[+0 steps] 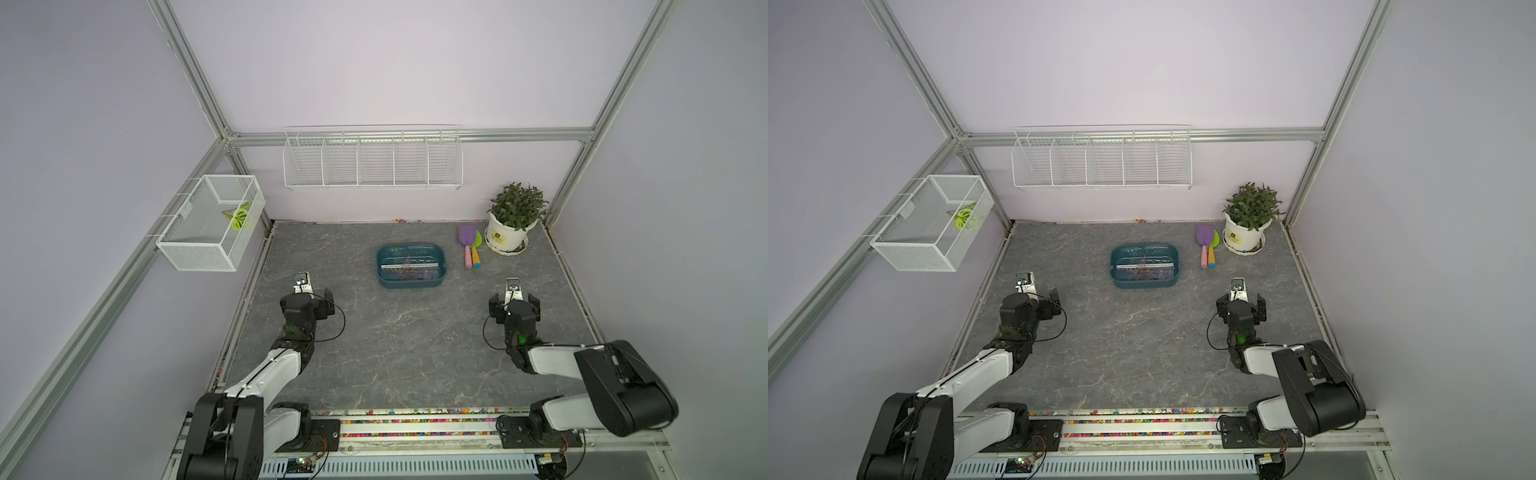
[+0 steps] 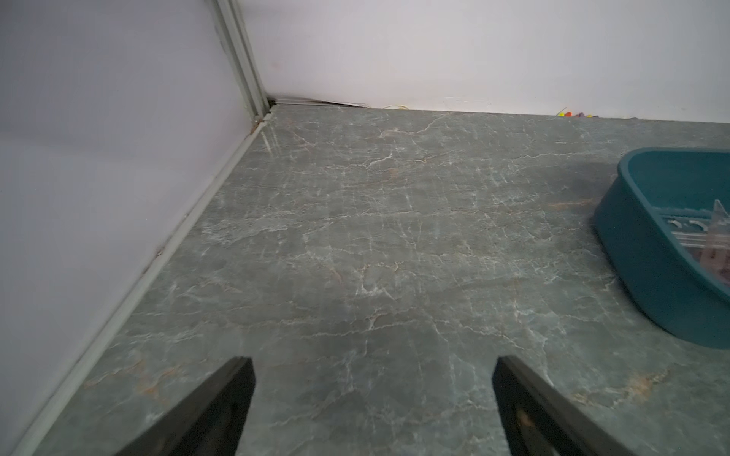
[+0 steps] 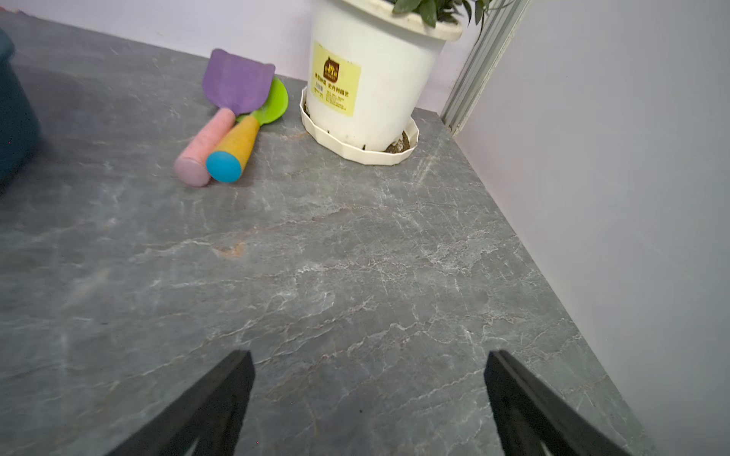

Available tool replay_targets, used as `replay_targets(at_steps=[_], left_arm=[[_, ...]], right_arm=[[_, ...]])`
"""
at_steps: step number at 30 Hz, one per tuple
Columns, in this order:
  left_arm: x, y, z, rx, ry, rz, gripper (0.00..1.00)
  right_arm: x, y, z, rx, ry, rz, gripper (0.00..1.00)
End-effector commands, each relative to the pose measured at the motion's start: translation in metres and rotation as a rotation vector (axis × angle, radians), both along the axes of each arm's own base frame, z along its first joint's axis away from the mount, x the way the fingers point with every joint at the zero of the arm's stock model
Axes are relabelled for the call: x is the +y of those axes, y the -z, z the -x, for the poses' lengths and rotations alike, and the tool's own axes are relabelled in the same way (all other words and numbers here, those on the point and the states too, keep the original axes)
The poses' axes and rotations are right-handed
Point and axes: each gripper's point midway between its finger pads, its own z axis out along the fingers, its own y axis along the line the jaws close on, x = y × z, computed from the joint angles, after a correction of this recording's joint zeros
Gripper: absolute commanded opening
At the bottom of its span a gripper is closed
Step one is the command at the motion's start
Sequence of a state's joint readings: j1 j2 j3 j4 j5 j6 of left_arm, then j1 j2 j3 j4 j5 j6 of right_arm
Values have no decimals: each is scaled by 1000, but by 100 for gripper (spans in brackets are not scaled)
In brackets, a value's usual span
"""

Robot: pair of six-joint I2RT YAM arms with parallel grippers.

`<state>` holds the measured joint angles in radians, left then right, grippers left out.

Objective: Put the scattered rulers into the storage box
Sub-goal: Reset both arms

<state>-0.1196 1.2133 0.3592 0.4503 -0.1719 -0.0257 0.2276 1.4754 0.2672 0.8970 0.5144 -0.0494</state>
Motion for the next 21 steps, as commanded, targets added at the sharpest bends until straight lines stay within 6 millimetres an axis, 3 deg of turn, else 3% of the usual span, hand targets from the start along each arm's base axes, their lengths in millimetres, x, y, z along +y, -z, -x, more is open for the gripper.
replay_targets(at_steps=[1, 4, 7, 10, 21], left_arm=[[-10, -21, -19, -130, 100, 38, 100], [-15, -21, -27, -158, 157, -6, 100], [9, -4, -30, -198, 76, 45, 100], [18, 3, -41, -134, 45, 82, 100], [20, 3, -43, -135, 40, 92, 100]], right_arm=[[-5, -22, -19, -136, -6, -97, 99], [-6, -13, -32, -61, -11, -113, 99], [-14, -9, -37, -24, -24, -196, 99], [-15, -9, -37, -21, -25, -202, 99], [-14, -9, -37, -8, -35, -193, 99]])
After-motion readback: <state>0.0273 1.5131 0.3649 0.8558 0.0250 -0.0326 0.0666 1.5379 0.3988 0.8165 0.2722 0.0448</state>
